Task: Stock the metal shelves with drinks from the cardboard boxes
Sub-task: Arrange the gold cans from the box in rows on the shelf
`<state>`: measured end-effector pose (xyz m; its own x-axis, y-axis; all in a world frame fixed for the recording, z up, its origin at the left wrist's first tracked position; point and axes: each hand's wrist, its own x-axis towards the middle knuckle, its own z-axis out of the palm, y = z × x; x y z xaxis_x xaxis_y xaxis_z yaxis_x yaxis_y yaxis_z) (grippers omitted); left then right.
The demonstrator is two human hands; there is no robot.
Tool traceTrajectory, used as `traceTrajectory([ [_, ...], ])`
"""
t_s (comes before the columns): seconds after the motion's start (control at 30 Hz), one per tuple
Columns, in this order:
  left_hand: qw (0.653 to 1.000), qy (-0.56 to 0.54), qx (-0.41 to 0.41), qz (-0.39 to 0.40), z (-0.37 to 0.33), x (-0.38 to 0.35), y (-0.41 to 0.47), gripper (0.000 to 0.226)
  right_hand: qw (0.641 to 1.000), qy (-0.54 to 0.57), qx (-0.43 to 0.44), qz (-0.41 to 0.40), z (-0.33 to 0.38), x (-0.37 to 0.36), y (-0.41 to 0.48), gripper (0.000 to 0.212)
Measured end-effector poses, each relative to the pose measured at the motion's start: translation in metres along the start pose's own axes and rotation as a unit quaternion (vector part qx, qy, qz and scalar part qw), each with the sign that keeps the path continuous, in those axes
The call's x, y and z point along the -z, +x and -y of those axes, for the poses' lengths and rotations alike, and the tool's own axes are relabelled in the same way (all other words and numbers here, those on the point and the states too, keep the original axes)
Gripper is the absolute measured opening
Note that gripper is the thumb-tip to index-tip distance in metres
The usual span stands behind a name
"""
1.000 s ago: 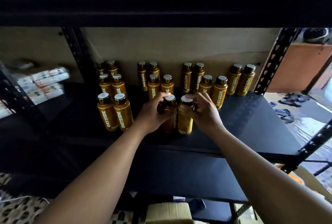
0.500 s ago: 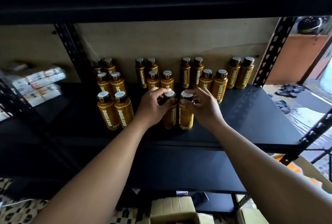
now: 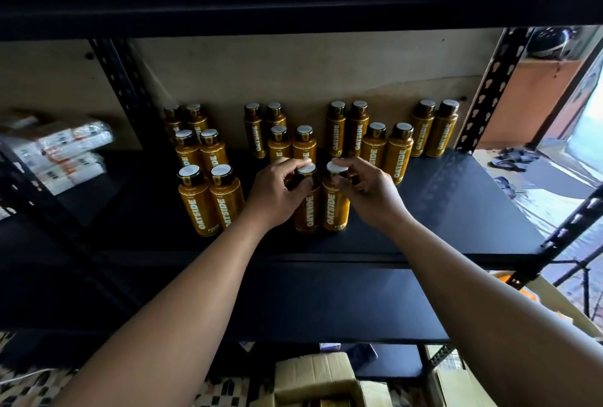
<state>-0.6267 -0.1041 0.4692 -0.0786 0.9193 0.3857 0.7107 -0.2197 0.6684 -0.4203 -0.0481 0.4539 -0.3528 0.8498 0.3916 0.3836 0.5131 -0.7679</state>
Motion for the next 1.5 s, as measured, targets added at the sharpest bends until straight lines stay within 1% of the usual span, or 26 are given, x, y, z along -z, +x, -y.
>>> traceTrajectory([
  [0.1, 1.0, -0.009, 0.0, 0.003, 0.002, 0.001, 0.001, 0.042, 1.0, 0.003, -0.012, -0.008, 0.001, -0.001, 0.001, 0.034],
  [0.23, 1.0, -0.013, 0.006, 0.007, 0.006, 0.001, 0.005, 0.043, 1.0, 0.0, -0.027, 0.005, 0.004, -0.002, 0.003, 0.034],
  [0.43, 1.0, -0.024, 0.016, 0.008, 0.007, -0.001, 0.005, 0.048, 1.0, 0.004, -0.026, 0.003, 0.006, -0.005, 0.0, 0.033],
  [0.57, 0.999, -0.031, 0.02, 0.01, 0.006, 0.0, 0.005, 0.048, 1.0, 0.002, -0.028, -0.005, 0.004, -0.004, -0.002, 0.036],
  [0.73, 1.0, -0.021, 0.019, 0.014, 0.001, 0.003, 0.006, 0.047, 1.0, -0.007, -0.016, 0.012, 0.002, 0.003, 0.001, 0.037],
  [0.87, 0.999, -0.034, 0.008, 0.023, -0.004, -0.005, 0.009, 0.051, 1.0, -0.027, 0.007, -0.006, -0.006, 0.009, 0.001, 0.036],
  [1.03, 0.997, -0.062, -0.018, 0.041, -0.015, -0.028, 0.019, 0.047, 0.998, -0.051, -0.001, -0.027, -0.018, 0.034, -0.004, 0.033],
  [1.37, 0.991, -0.047, -0.092, 0.079, -0.063, -0.111, 0.055, 0.054, 0.987, -0.124, -0.029, -0.097, -0.061, 0.115, -0.025, 0.031],
  [1.5, 0.989, -0.048, -0.109, 0.09, -0.09, -0.149, 0.071, 0.052, 0.987, -0.112, -0.044, -0.109, -0.086, 0.15, -0.028, 0.031],
])
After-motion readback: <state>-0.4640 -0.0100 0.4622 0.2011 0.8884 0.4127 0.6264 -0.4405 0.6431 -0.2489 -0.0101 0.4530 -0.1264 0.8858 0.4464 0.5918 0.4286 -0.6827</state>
